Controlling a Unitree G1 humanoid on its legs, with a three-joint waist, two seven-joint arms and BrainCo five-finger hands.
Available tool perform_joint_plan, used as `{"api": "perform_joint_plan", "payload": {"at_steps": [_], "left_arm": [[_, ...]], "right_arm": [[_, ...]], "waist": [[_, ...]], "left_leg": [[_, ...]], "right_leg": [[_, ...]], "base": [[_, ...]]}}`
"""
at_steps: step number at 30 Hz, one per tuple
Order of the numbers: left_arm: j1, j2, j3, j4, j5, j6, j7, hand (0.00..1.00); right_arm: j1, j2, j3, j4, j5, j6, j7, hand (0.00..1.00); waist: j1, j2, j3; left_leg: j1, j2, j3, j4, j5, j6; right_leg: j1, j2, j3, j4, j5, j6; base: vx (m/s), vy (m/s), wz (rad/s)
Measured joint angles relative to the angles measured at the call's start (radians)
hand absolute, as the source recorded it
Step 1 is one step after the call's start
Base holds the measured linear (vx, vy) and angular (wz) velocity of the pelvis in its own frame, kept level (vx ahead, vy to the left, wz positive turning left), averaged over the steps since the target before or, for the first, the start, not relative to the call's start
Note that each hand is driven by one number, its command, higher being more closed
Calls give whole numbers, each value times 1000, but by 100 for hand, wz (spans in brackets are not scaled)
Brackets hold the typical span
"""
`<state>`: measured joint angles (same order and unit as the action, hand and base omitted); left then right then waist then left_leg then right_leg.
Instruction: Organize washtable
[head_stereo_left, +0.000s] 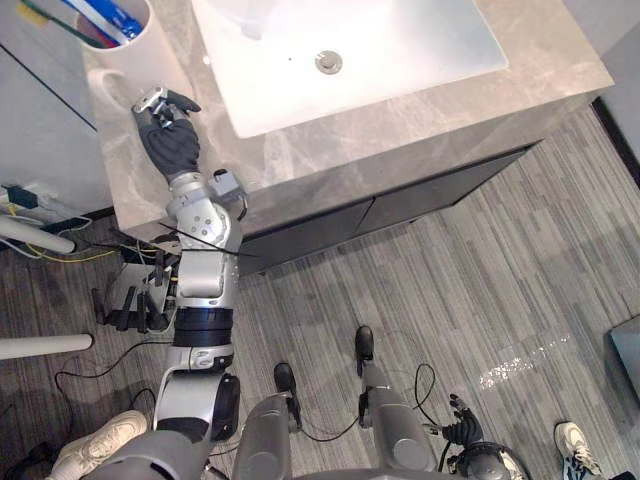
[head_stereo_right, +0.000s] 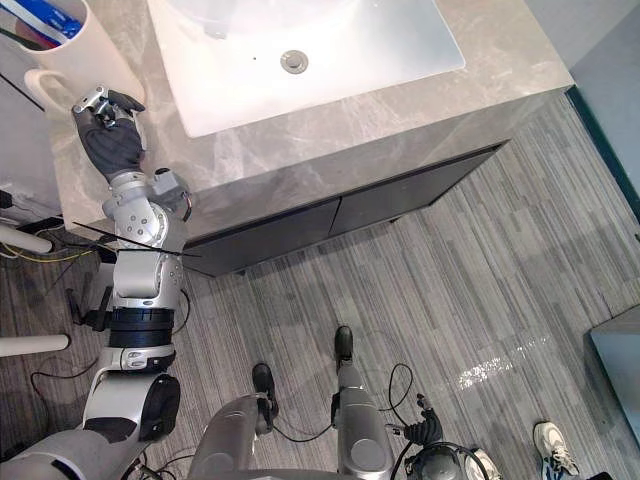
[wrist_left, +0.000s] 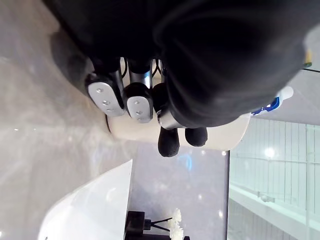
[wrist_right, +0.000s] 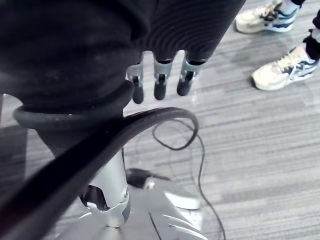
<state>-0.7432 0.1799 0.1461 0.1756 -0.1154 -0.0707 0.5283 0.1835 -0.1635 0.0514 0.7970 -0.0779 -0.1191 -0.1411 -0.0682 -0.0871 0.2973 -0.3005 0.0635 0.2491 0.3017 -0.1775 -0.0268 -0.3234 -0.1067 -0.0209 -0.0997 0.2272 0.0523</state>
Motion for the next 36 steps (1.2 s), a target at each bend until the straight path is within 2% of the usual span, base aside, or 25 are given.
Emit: {"api": "perform_joint_plan", "payload": {"at_steps": [3, 6, 14, 21, 25, 27, 32, 36], "left_arm": [[-39, 9, 4, 4, 0, 1, 3, 100], [-107, 56, 6, 44, 0, 9, 15, 100], [-222, 90, 13, 148, 0, 24, 24, 100], [-223, 99, 15, 138, 1, 24, 42, 100], [-163, 82, 15, 43, 11, 23, 40, 100], [-84, 49, 13, -59, 15, 16, 37, 100], [47, 11, 16, -132, 31, -4, 22, 100], [134, -12, 23, -189, 41, -26, 1, 100]], "right_arm": [[0, -4, 0, -8, 9, -10, 7, 0], [0, -8, 0, -34, 10, -11, 10, 0], [0, -15, 7, -45, 19, -14, 10, 0], [1, -15, 8, -52, 28, -14, 10, 0], [3, -12, 8, -58, 28, -15, 9, 0], [3, -10, 8, -58, 28, -14, 9, 0], [3, -13, 7, -56, 28, -14, 9, 0], [12, -24, 5, -44, 28, -14, 9, 0]], "waist": [[0, 1, 21], [-4, 1, 44], [-4, 0, 57], [-3, 2, 61], [-1, 7, 65], [0, 9, 66], [8, 14, 65], [29, 25, 59]], "left_leg": [[-12, 5, 2, 22, -7, 0], [-33, 9, 1, 41, -8, 0], [-59, 25, -3, 66, -14, -3], [-62, 28, -4, 66, -14, -4], [-62, 27, -8, 63, -14, -4], [-55, 28, -12, 60, -14, -4], [-38, 25, -13, 50, -14, -4], [-33, 23, -9, 48, -14, -4]], "right_leg": [[-5, 1, 2, 0, 5, -6], [-19, 0, 3, 0, 11, -14], [-30, 10, -2, 0, 17, -21], [-33, 13, -3, 0, 17, -21], [-32, 14, -6, 0, 17, -20], [-25, 15, -7, 0, 21, -15], [-12, 18, -6, 0, 19, -17], [-10, 20, -4, 0, 19, -16]], "base": [[-29, 16, -5], [-50, 9, -1], [-9, 2, 0], [0, 0, 0], [0, 0, 0], [5, -2, 3], [1, 0, 1], [-3, -1, -1]]}}
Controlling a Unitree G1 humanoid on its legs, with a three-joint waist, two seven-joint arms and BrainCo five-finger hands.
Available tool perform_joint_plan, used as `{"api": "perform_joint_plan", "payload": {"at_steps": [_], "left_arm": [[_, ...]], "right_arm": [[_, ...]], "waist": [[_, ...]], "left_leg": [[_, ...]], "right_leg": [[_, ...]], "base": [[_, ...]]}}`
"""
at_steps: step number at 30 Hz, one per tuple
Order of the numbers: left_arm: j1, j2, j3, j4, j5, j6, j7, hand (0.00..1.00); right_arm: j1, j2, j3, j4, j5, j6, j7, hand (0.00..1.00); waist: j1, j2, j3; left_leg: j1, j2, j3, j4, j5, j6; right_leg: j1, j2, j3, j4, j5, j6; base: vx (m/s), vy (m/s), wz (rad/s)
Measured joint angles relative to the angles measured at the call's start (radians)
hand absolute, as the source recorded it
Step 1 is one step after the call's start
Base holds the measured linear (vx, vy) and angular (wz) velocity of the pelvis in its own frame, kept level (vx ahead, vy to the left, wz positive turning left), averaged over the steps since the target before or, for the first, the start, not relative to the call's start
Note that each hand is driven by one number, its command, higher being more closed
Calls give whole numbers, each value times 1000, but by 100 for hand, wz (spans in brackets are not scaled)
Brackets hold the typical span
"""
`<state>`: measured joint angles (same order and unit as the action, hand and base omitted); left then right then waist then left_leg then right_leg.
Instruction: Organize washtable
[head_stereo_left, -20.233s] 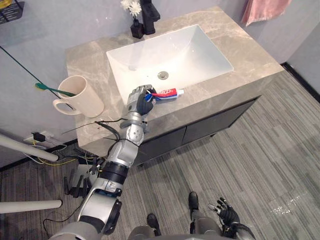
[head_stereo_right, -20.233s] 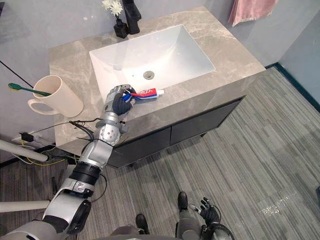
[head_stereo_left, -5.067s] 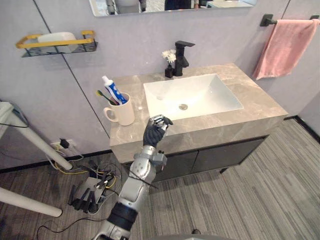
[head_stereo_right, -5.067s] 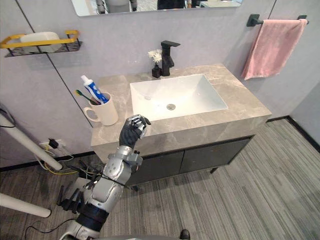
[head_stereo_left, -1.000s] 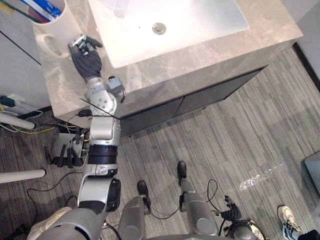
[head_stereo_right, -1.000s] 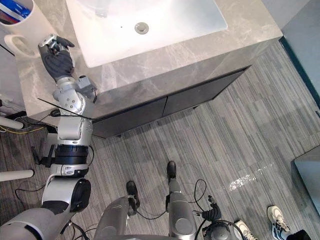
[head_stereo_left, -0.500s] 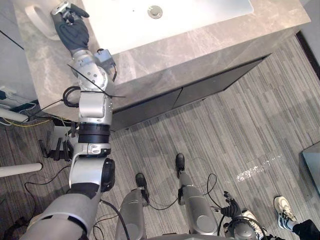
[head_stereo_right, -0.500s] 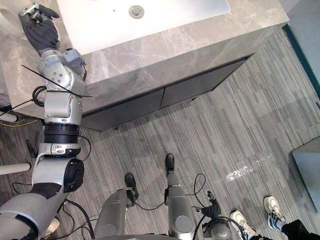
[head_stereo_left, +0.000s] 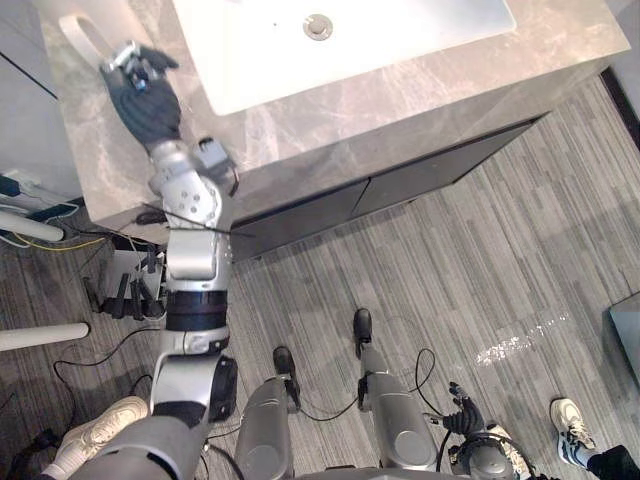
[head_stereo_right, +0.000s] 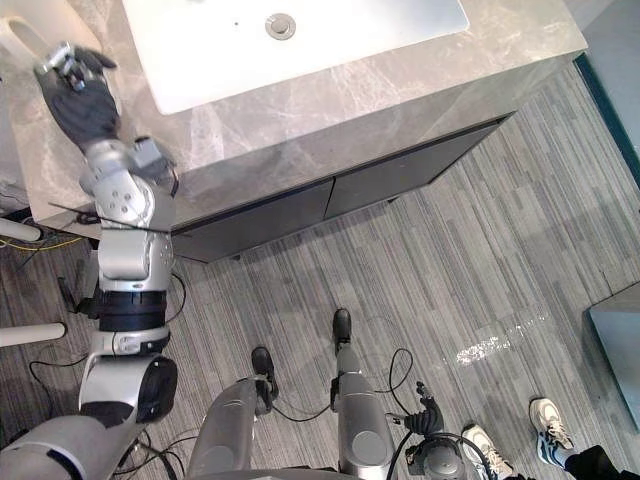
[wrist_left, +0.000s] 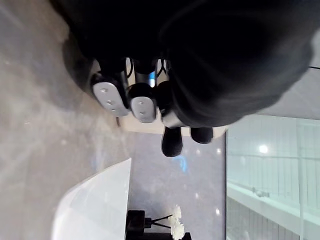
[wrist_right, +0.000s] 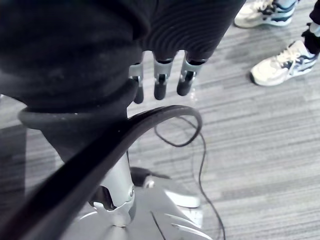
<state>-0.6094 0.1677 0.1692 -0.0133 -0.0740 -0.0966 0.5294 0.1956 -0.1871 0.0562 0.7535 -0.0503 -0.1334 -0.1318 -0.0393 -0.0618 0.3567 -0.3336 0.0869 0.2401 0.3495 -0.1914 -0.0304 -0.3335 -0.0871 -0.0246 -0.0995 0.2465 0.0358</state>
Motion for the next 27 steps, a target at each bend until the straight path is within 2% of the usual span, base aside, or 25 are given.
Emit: {"api": "perform_joint_plan", "payload": {"at_steps": [4, 9, 23, 27], "left_arm": [[45, 1, 3, -12, -1, 0, -6, 100], [43, 4, 25, 9, -2, 7, -4, 100], [-147, 127, 32, 110, -1, 49, 20, 100], [-176, 140, 30, 114, -2, 49, 20, 100]], "right_arm": [[0, -7, -2, 8, 0, 0, 0, 0], [4, -11, -2, 8, -1, 1, 1, 0], [16, -7, 1, -27, 0, -4, 1, 0], [17, -6, 1, -32, 1, -4, 1, 0]], "waist": [[1, 15, -11], [-1, 22, -20], [-1, 15, -24], [0, 13, -26]], "left_leg": [[3, -1, 1, 0, 0, 0], [3, 1, 5, 3, 0, 0], [-49, 17, 2, 46, -4, -3], [-58, 20, 1, 52, -4, -3]], "right_leg": [[3, 0, 2, 0, 1, 2], [2, 0, 4, 0, 4, 5], [-31, 2, 1, 0, 17, 6], [-36, 5, 1, 0, 20, 4]], "base": [[0, 0, 0], [0, 0, 0], [-12, 3, 0], [-29, -5, -1]]}}
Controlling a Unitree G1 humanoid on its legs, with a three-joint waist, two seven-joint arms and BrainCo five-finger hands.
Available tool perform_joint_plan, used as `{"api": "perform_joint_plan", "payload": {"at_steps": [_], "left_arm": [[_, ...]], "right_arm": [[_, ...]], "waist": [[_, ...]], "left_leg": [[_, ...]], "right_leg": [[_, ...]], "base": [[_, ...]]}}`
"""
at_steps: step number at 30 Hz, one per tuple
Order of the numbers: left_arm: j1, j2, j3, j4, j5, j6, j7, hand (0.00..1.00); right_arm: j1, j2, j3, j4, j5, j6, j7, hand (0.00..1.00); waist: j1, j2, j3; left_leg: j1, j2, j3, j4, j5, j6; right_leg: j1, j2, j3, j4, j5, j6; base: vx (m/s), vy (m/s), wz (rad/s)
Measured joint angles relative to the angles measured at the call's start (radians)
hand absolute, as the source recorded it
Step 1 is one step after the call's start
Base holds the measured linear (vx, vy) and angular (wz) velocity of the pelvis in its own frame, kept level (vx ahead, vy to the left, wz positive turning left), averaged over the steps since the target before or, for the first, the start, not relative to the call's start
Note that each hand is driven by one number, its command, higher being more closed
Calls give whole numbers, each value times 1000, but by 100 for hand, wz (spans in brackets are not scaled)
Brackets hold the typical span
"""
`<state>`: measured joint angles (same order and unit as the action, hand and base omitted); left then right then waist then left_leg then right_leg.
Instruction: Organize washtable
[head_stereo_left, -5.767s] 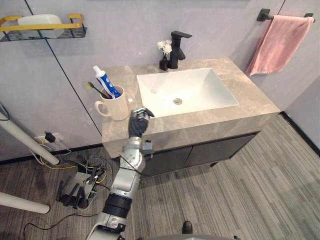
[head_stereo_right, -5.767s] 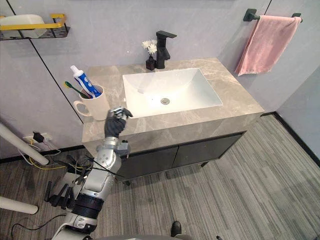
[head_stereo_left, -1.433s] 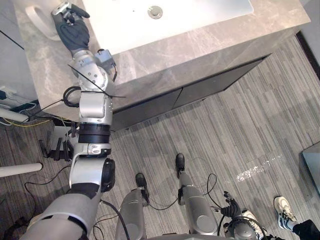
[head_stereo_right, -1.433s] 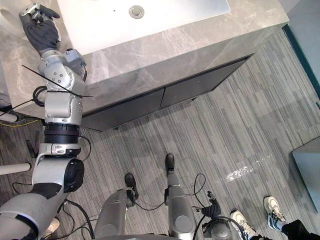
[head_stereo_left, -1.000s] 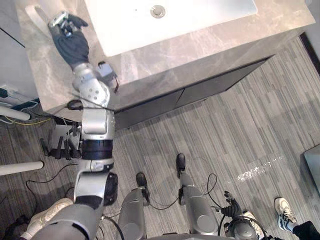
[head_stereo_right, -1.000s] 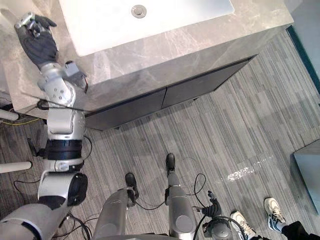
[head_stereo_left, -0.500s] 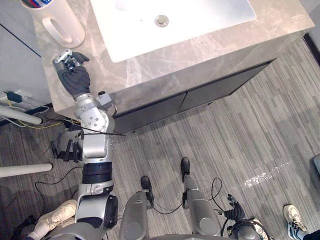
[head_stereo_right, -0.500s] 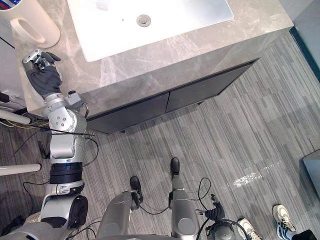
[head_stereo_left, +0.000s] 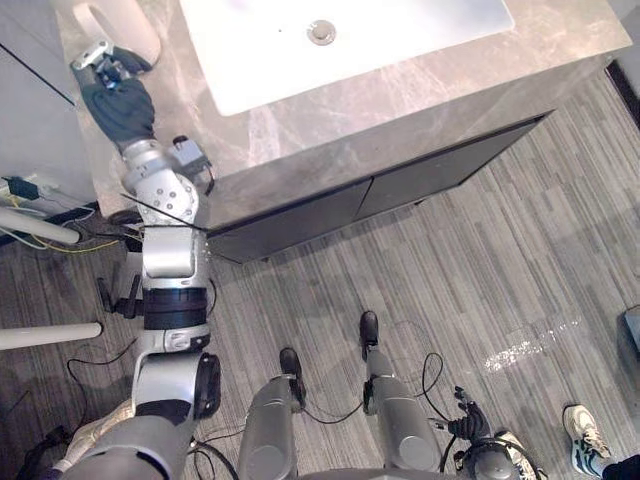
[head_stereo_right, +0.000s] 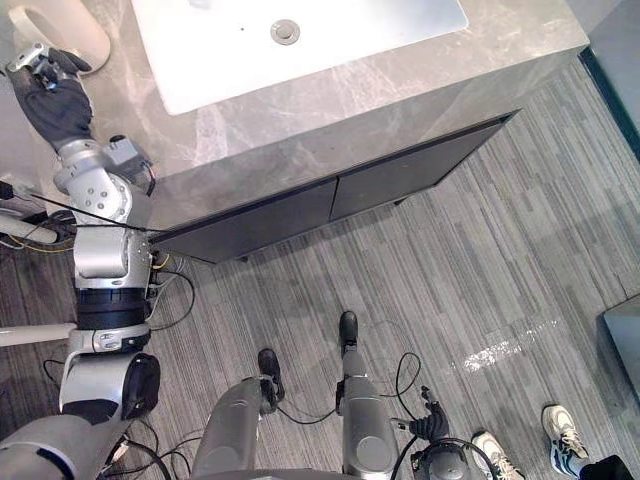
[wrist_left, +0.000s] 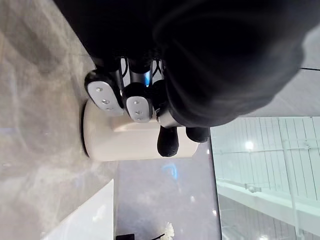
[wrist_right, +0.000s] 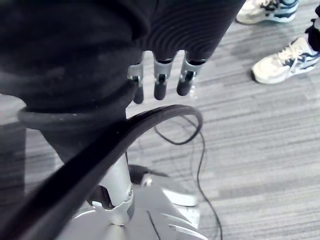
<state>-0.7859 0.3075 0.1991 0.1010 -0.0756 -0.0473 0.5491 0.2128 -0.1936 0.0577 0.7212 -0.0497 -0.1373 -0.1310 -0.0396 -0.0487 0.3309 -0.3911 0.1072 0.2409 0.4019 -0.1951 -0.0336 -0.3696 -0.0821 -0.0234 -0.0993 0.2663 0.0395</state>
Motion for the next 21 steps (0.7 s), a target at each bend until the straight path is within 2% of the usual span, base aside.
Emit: {"api": "perform_joint_plan", "payload": {"at_steps": [14, 21], "left_arm": [[-131, 36, -25, 123, -3, 1, 0, 100], [-240, 80, -46, 261, -34, 6, -2, 100]], "right_arm": [[17, -3, 3, -34, 2, 0, 0, 0], [23, -9, 25, -45, 22, -2, -1, 0]], "waist": [[-1, -3, 0], [-2, -28, 8]], "left_leg": [[-44, 16, -5, 37, -2, -1], [-68, 27, -4, 53, -4, -3]], "right_leg": [[-25, 3, -3, 0, 14, 6], [-40, 10, -1, 0, 18, 15]], "base": [[-46, -2, 1], [-41, -9, -2]]}}
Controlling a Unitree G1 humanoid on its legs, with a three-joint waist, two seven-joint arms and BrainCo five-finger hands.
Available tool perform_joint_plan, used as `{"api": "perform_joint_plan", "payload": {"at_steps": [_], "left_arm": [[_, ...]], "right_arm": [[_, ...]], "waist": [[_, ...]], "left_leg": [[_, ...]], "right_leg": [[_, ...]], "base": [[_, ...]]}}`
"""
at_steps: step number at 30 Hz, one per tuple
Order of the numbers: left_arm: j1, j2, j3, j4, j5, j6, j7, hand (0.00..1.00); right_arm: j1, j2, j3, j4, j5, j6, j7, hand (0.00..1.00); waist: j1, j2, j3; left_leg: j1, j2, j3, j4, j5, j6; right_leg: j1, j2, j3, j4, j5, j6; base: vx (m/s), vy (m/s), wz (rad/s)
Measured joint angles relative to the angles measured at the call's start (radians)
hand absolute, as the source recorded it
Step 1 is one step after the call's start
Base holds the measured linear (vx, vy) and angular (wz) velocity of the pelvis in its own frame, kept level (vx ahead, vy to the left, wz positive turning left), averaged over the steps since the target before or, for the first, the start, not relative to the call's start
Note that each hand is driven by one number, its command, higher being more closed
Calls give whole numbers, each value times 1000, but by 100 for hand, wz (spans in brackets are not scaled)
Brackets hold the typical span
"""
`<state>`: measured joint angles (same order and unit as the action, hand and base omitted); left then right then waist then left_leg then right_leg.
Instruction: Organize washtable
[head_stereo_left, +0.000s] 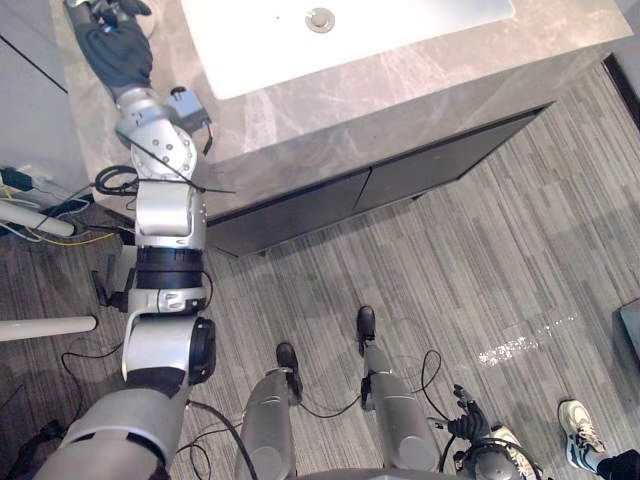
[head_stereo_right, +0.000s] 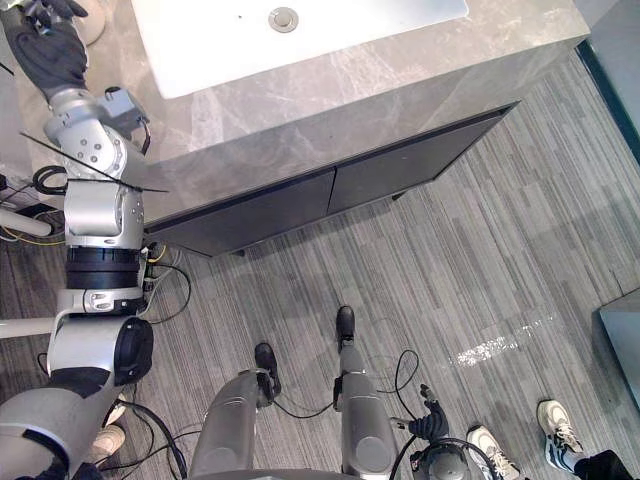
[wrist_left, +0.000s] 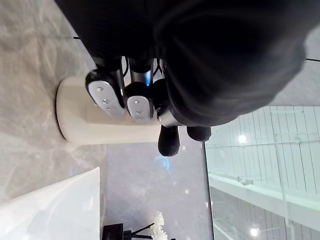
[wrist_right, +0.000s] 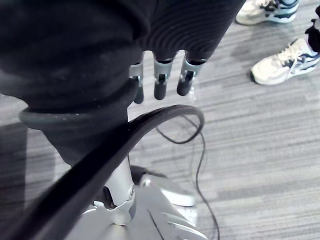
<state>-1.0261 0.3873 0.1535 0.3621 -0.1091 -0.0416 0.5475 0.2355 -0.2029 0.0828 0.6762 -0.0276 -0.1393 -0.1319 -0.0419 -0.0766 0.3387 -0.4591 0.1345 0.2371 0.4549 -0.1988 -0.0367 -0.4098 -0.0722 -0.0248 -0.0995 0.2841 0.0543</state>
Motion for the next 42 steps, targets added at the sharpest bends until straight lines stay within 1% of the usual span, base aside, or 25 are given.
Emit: {"api": "perform_joint_plan", "payload": {"at_steps": [2, 6, 8, 11, 12, 13, 16, 25, 28, 32, 36, 42], "left_arm": [[-31, 21, -18, 50, -17, 3, -2, 100], [-66, 39, -32, 91, -37, 6, -15, 100], [-116, 41, -38, 178, -39, 12, -27, 100], [-185, 56, -45, 250, -39, 15, -47, 100], [-192, 59, -49, 260, -39, 15, -48, 100], [-209, 62, -53, 275, -38, 15, -51, 100], [-255, 70, -55, 289, -39, 15, -68, 100], [-330, 70, -75, 348, -39, 14, -71, 100], [-365, 70, -75, 357, -39, 14, -87, 100], [-397, 74, -79, 385, -39, 14, -90, 100], [-414, 75, -83, 401, -59, 15, -91, 100], [-420, 98, -83, 401, -80, 14, -110, 100]], "right_arm": [[0, 0, 8, -4, 1, 0, 0, 0], [4, -2, 13, -24, 10, -4, 0, 0], [6, -1, 14, -36, 17, -6, 0, 0], [6, 0, 19, -37, 19, -9, 1, 0], [6, 0, 20, -38, 20, -10, 1, 0], [6, -3, 20, -40, 23, -11, 1, 0], [8, -3, 31, -59, 40, -11, 1, 0], [13, -8, 37, -76, 53, -12, 2, 0], [33, -11, 38, -107, 56, -15, 2, 0], [42, -13, 41, -113, 56, -31, 3, 0], [46, -13, 41, -114, 57, -33, 3, 0], [56, -14, 42, -116, 59, -35, 3, 0]], "waist": [[0, -7, 3], [-1, -10, 4], [0, -18, 9], [0, -28, 14], [1, -28, 14], [2, -28, 14], [1, -35, 23], [2, -36, 23], [2, -37, 24], [3, -37, 24], [2, -37, 24], [2, -37, 24]], "left_leg": [[-4, 3, 0, 0, 0, -1], [-18, 5, 4, 4, 0, 0], [-18, 6, 5, 5, 0, 0], [-23, 8, 5, 8, -2, 1], [-26, 8, 7, 9, -3, 2], [-35, 10, 11, 14, -5, 4], [-55, 24, 13, 37, -15, 2], [-74, 41, 14, 52, -26, -2], [-94, 44, 14, 59, -27, -1], [-105, 62, 15, 85, -45, -3], [-106, 65, 17, 85, -48, -2], [-107, 75, 20, 85, -52, -6]], "right_leg": [[-3, 1, -2, 0, 0, 1], [-17, 1, -1, 0, 3, 5], [-17, 1, -1, 0, 4, 6], [-20, 2, 0, 0, 4, 8], [-22, 2, 0, 0, 4, 10], [-32, 2, 3, 0, 3, 23], [-43, 11, 3, 0, 5, 25], [-57, 24, 2, 0, 3, 27], [-74, 24, 1, 0, 3, 27], [-75, 38, 2, 0, 5, 24], [-77, 40, 2, 0, 5, 25], [-81, 49, 3, 0, 5, 25]], "base": [[-19, -13, 1], [0, 0, 0], [0, 0, 0], [0, 0, 0], [-22, -21, -6], [-16, -16, -5], [-18, -31, -7], [2, -48, -3], [-7, -51, -2], [-2, -51, -7], [0, -47, -1], [-1, -62, -3]]}}
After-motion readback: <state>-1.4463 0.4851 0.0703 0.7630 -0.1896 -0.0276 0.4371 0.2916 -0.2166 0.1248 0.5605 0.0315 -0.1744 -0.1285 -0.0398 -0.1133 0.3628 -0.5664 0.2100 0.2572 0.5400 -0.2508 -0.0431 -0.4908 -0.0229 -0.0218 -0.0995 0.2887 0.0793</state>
